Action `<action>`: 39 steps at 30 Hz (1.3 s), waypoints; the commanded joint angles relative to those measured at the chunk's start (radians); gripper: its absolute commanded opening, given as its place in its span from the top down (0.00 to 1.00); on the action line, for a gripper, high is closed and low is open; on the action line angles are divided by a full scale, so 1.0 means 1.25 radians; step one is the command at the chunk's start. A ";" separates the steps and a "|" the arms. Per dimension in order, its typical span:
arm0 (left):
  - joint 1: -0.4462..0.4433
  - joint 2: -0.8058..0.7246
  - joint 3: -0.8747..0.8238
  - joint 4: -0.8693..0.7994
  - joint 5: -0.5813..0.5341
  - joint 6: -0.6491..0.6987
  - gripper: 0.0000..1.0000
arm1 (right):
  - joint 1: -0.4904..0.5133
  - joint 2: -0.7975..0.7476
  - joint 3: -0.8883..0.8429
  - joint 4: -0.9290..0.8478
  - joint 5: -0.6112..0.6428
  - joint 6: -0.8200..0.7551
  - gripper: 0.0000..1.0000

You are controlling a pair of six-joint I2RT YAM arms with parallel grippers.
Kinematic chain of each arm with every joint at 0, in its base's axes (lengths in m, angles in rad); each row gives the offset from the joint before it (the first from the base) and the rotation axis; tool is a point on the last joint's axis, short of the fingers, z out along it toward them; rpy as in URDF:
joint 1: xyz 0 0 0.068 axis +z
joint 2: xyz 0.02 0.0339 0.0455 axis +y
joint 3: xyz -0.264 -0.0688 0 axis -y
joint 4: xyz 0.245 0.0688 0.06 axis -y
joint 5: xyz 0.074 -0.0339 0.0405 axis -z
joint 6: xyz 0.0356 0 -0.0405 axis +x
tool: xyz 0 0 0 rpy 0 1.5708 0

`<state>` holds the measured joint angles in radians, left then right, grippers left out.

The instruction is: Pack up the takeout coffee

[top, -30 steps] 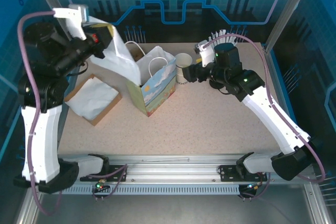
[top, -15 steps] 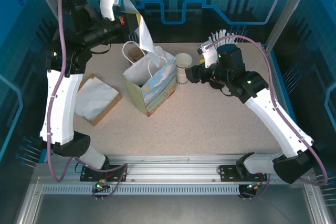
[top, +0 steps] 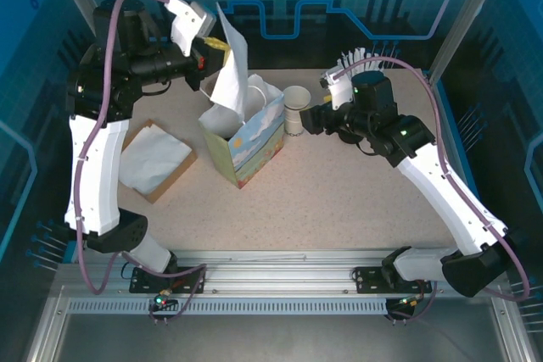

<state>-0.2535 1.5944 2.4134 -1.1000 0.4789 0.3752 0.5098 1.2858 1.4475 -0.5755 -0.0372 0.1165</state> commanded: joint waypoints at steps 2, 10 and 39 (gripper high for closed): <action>-0.001 -0.031 0.028 -0.036 0.017 0.074 1.00 | -0.004 0.016 -0.001 0.007 -0.025 0.017 0.25; 0.005 -0.048 0.025 -0.061 -0.042 0.116 1.00 | 0.001 0.030 -0.001 0.017 -0.034 0.023 0.25; 0.017 0.013 0.039 -0.158 0.090 0.338 1.00 | 0.018 0.066 0.006 0.016 -0.037 0.027 0.24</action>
<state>-0.2382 1.6455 2.4340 -1.2789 0.5117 0.7631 0.5186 1.3674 1.4475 -0.5636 -0.0685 0.1421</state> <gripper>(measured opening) 0.052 0.763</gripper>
